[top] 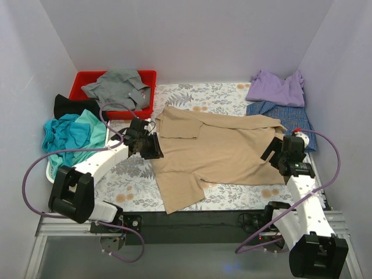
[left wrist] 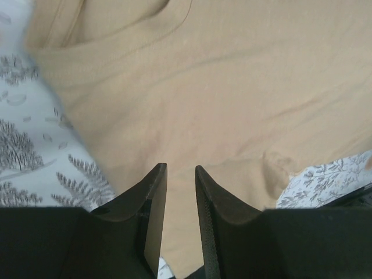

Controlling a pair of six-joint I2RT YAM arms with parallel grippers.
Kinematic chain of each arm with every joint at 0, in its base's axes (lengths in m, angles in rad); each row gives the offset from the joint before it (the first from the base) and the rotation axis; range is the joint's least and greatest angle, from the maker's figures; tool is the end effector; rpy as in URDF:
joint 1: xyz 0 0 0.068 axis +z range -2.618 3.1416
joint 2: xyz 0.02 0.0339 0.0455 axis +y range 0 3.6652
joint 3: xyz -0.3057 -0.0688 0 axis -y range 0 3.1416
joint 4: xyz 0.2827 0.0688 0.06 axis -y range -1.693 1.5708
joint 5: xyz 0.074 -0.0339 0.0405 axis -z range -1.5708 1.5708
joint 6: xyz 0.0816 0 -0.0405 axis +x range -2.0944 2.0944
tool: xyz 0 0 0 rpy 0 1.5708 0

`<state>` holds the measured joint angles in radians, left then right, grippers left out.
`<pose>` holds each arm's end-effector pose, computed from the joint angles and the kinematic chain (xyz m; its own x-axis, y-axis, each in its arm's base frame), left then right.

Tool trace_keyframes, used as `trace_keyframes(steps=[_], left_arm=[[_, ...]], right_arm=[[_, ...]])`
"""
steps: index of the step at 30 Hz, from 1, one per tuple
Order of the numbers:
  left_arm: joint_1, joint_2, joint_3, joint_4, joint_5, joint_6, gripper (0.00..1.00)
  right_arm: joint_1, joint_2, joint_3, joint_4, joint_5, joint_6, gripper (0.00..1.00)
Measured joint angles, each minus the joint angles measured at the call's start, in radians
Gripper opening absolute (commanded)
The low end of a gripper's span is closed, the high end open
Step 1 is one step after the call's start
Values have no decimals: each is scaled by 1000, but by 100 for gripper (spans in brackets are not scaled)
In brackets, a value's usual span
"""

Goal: Fold and stack the t-shirts
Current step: Fold the tshirt

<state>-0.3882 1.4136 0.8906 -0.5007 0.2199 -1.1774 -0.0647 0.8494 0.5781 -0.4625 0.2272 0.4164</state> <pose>0.2959 -0.1402 0.1950 -0.7412 -0.6707 -0.0273 -0.5482 0.6284 -0.5519 0.2189 -0.0326 0.2223 -0.5182 0.4285 -0.7402 0.4806 0.8618 0.1624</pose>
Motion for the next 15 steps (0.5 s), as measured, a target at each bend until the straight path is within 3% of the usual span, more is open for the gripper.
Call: trace_keyframes(steps=[5, 15], left_arm=[[-26, -85, -110, -60, -6, -63, 25], [-183, -178, -169, -238, -24, -192, 27]], right_arm=[[27, -89, -13, -119, 6, 94, 92], [34, -87, 19, -228, 3, 148, 93]])
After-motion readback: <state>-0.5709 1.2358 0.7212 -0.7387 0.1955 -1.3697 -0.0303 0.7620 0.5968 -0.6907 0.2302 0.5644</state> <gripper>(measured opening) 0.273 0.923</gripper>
